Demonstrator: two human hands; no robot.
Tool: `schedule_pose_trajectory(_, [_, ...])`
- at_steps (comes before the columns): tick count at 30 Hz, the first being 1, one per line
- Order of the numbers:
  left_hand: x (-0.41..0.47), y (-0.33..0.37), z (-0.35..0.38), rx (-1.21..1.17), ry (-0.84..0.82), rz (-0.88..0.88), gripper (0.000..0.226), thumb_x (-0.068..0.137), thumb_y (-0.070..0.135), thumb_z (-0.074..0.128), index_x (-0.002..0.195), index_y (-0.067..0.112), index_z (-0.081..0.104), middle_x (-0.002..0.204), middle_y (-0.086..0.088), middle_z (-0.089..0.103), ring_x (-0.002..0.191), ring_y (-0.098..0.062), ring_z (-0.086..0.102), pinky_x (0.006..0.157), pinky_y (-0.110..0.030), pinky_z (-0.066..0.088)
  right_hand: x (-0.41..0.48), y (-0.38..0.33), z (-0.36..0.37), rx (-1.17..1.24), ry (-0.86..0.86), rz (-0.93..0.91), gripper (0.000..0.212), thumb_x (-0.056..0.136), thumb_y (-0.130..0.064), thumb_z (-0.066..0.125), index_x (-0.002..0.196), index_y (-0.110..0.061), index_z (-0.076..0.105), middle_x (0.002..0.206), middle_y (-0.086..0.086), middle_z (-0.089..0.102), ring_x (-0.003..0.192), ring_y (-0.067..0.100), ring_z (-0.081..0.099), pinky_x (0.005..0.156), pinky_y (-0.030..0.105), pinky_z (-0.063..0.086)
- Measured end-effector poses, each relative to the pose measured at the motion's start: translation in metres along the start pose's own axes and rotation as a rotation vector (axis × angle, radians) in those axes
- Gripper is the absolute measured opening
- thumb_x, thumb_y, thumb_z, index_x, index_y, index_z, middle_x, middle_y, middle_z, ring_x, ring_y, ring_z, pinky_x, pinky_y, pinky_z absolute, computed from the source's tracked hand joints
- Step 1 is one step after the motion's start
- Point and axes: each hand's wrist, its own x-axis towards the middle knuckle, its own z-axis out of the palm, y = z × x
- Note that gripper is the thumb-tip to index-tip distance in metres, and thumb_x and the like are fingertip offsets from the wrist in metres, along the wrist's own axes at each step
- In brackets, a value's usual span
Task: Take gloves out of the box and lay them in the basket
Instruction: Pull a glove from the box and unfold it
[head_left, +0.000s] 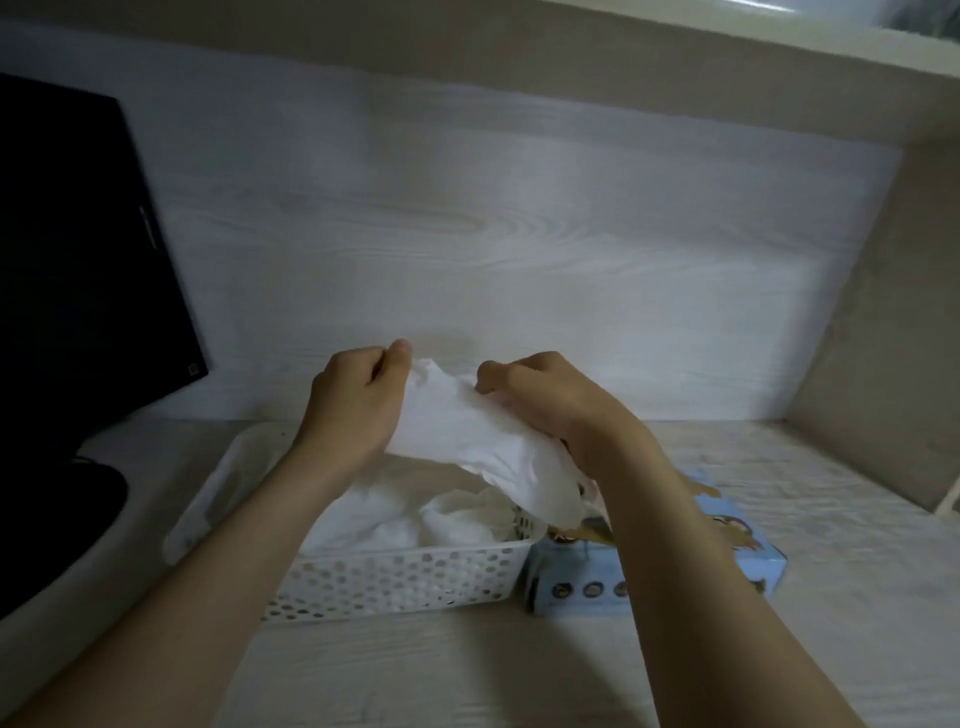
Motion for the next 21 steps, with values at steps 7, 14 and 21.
schedule_pose_trajectory(7, [-0.012, -0.022, -0.029, 0.008, -0.154, -0.185, 0.05, 0.106, 0.045, 0.054, 0.083, 0.001, 0.064, 0.074, -0.011, 0.063, 0.066, -0.029, 0.067, 0.042, -0.03, 0.05, 0.022, -0.016, 0.023, -0.458, -0.241, -0.047, 0.032, 0.088, -0.035, 0.069, 0.108, -0.011, 0.08, 0.107, 0.01, 0.079, 0.097, 0.028, 0.076, 0.09, 0.047, 0.063])
schedule_pose_trajectory(14, [-0.018, -0.041, -0.044, 0.439, -0.153, -0.097, 0.049, 0.105, 0.045, 0.055, 0.072, 0.009, 0.05, 0.074, -0.012, 0.059, 0.08, -0.037, 0.066, 0.063, -0.04, 0.049, 0.028, -0.013, 0.036, -0.479, -0.372, -0.084, 0.031, 0.088, -0.034, 0.081, 0.117, -0.028, 0.071, 0.095, 0.004, 0.081, 0.077, 0.021, 0.08, 0.083, 0.045, 0.066])
schedule_pose_trajectory(21, [-0.02, -0.053, -0.054, 0.861, -0.171, -0.153, 0.035, 0.112, 0.042, 0.039, 0.085, 0.019, 0.04, 0.091, -0.006, 0.052, 0.082, -0.026, 0.048, 0.071, -0.036, 0.041, 0.041, -0.007, 0.055, -0.514, -0.221, -0.177, 0.027, 0.092, -0.028, 0.08, 0.119, -0.028, 0.075, 0.099, -0.002, 0.073, 0.084, 0.015, 0.072, 0.067, 0.026, 0.052])
